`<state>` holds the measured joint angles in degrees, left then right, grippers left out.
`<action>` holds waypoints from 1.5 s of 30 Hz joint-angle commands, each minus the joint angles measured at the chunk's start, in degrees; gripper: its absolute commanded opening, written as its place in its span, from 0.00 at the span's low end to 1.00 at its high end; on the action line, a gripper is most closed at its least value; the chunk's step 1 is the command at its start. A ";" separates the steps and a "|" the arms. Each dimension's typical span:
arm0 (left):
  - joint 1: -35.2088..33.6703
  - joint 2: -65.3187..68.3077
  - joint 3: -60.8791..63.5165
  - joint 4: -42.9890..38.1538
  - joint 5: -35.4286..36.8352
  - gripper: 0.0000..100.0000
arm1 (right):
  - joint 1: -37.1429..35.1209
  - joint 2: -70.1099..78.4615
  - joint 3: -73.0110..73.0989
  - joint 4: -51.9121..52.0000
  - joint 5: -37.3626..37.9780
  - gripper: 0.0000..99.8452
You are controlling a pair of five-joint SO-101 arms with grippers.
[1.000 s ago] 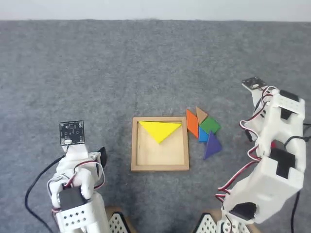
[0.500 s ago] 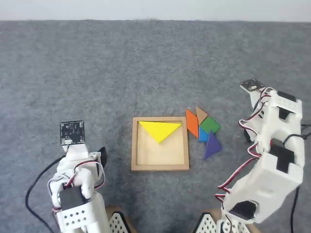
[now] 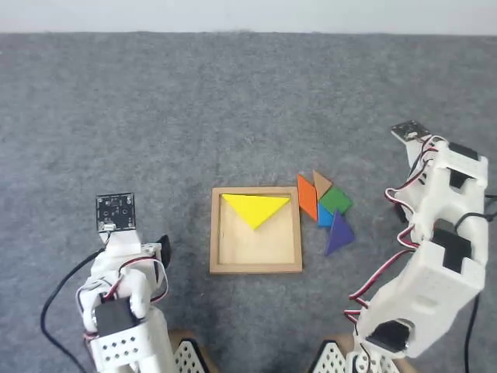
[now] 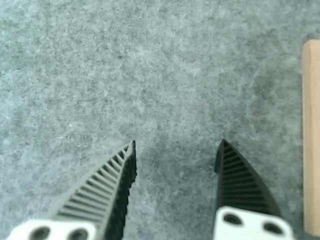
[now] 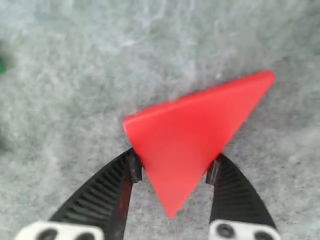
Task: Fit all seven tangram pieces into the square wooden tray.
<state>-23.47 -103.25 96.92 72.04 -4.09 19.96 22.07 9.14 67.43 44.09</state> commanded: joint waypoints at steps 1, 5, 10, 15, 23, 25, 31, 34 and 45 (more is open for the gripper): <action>-0.26 -0.88 -0.48 0.26 0.53 0.24 | -0.40 -0.04 -0.35 -0.57 -0.79 0.14; -0.26 -0.88 -0.48 0.26 0.53 0.24 | -0.13 -4.18 -0.26 -0.40 -8.26 0.15; -0.26 -0.88 -0.48 0.26 0.53 0.24 | -3.74 -12.09 -0.26 3.12 -21.01 0.15; -0.26 -0.88 -0.48 0.26 0.53 0.24 | -9.19 -13.67 -0.35 3.21 -34.11 0.30; -0.26 -0.88 -0.48 0.26 0.53 0.24 | -9.27 -13.05 -3.43 2.51 -43.78 0.30; -0.26 -0.88 -0.48 0.26 0.53 0.24 | -10.07 -11.38 -6.68 3.03 -50.81 0.27; -0.26 -0.88 -0.48 0.26 0.53 0.24 | -10.33 -1.27 -14.59 3.12 -69.27 0.44; -0.26 -0.88 -0.48 0.26 0.53 0.24 | -10.33 3.74 -16.88 3.21 -69.89 0.49; -0.26 -0.88 -0.48 0.26 0.53 0.24 | -10.33 10.24 -21.01 6.55 -70.07 0.49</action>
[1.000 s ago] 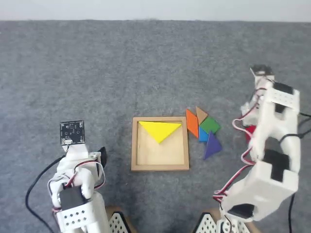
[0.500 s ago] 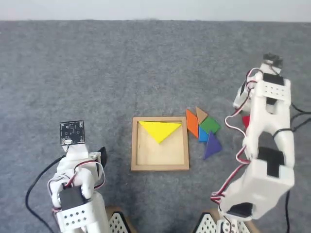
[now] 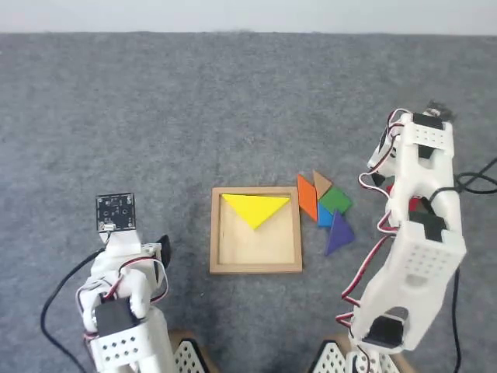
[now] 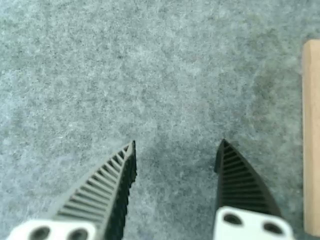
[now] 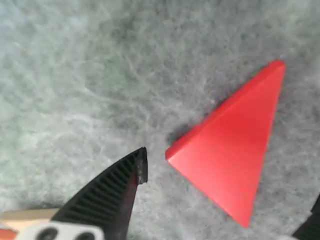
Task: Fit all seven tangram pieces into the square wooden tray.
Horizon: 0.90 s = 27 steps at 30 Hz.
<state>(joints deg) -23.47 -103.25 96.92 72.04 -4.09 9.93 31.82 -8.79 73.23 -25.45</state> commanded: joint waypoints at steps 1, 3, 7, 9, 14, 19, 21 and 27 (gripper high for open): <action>-0.26 -0.88 -0.48 0.26 0.53 0.24 | -0.31 1.19 -3.60 0.75 -0.44 0.48; -0.26 -0.88 -0.48 0.26 0.53 0.24 | -0.04 2.33 -4.66 0.92 -0.44 0.45; -0.26 -0.88 -0.48 0.26 0.53 0.24 | 1.71 4.26 -8.00 0.92 -0.44 0.39; -0.26 -0.88 -0.48 0.26 0.53 0.24 | 2.15 4.88 -9.23 0.92 -0.53 0.38; -0.26 -0.88 -0.48 0.26 0.53 0.24 | 1.98 5.67 -9.76 1.27 -0.79 0.38; -0.26 -0.88 -0.48 0.26 0.53 0.24 | 2.24 5.76 -8.35 1.54 -0.79 0.38; -0.26 -0.88 -0.48 0.26 0.53 0.24 | 2.24 5.67 -7.38 1.54 -0.79 0.38; -0.26 -0.88 -0.48 0.26 0.53 0.24 | 2.24 5.67 -7.21 1.54 -0.79 0.34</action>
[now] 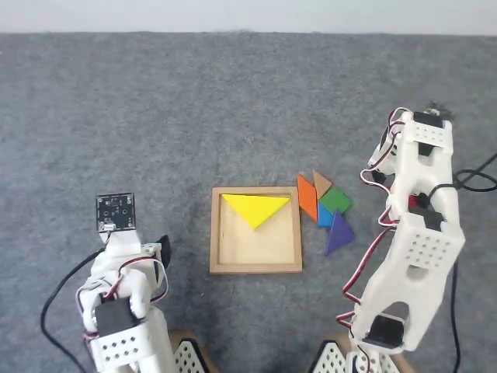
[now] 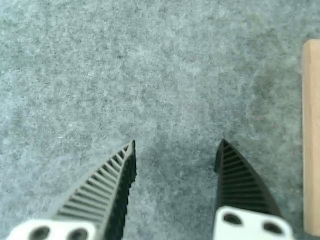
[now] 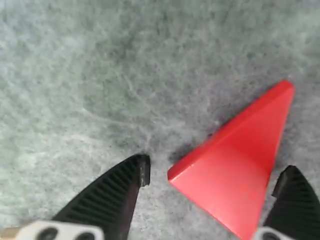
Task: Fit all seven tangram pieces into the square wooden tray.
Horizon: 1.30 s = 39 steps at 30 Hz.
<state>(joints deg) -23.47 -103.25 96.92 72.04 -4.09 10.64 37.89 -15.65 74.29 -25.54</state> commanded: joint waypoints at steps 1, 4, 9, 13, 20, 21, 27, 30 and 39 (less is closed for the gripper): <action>-0.26 -0.88 -0.48 0.26 0.53 0.24 | 1.54 -0.40 -0.35 0.48 -0.70 0.32; -0.26 -0.88 -0.48 0.26 0.53 0.24 | 1.63 -0.40 -0.35 0.48 -0.70 0.29; -0.26 -0.88 -0.48 0.26 0.53 0.24 | 2.24 -0.40 -0.35 0.48 -0.62 0.29; -0.26 -0.88 -0.48 0.26 0.53 0.24 | 2.68 -0.75 -0.35 0.57 -0.35 0.29; -0.26 -0.88 -0.48 0.26 0.53 0.24 | -0.13 -4.97 -1.76 7.08 -0.35 0.29; -0.26 -0.88 -0.48 0.26 0.53 0.24 | -0.84 -5.85 -1.67 7.78 -0.35 0.29; -0.26 -0.88 -0.48 0.26 0.53 0.24 | -4.79 -10.15 -1.67 11.91 -0.35 0.29; -0.26 -0.88 -0.48 0.26 0.53 0.24 | -7.16 -12.70 -1.67 13.93 -0.35 0.29; -0.26 -0.88 -0.48 0.26 0.53 0.24 | -1.80 -10.33 -1.67 10.77 -3.87 0.34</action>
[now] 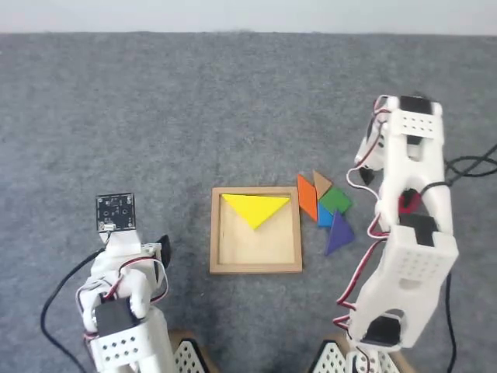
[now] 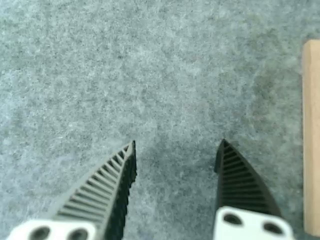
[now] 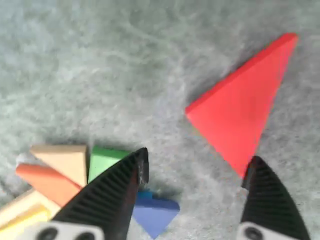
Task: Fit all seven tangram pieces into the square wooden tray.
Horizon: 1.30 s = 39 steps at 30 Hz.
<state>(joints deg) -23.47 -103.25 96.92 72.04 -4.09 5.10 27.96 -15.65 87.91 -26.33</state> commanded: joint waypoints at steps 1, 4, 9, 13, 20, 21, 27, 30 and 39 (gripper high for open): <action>-0.26 -0.88 -0.48 0.26 0.53 0.24 | 4.44 1.01 -1.67 -3.74 -3.08 0.34; -0.26 -0.88 -0.48 0.26 0.53 0.24 | 5.41 4.88 -1.93 -5.41 -3.08 0.34; -0.26 -0.88 -0.48 0.26 0.53 0.24 | 5.41 8.84 -1.93 -5.76 -1.67 0.34; -0.26 -0.88 -0.48 0.26 0.53 0.24 | 5.49 9.80 -2.02 -6.02 -1.67 0.34; -0.26 -0.88 -0.48 0.26 0.53 0.24 | 6.37 10.15 -1.85 -7.34 -1.67 0.22; -0.26 -0.88 -0.48 0.26 0.53 0.24 | 6.55 10.15 -1.85 -7.78 -1.67 0.21; -0.26 -0.88 -0.48 0.26 0.53 0.24 | 8.04 9.54 -2.02 -8.40 -1.58 0.19; -0.26 -0.88 -0.48 0.26 0.53 0.24 | 8.13 7.87 -1.76 -8.13 -1.58 0.19; -0.26 -0.88 -0.48 0.26 0.53 0.24 | 10.42 0.66 -0.26 -3.65 -1.76 0.19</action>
<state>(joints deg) -23.47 -103.25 96.92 72.04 -4.09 13.98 35.69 -15.56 81.85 -28.62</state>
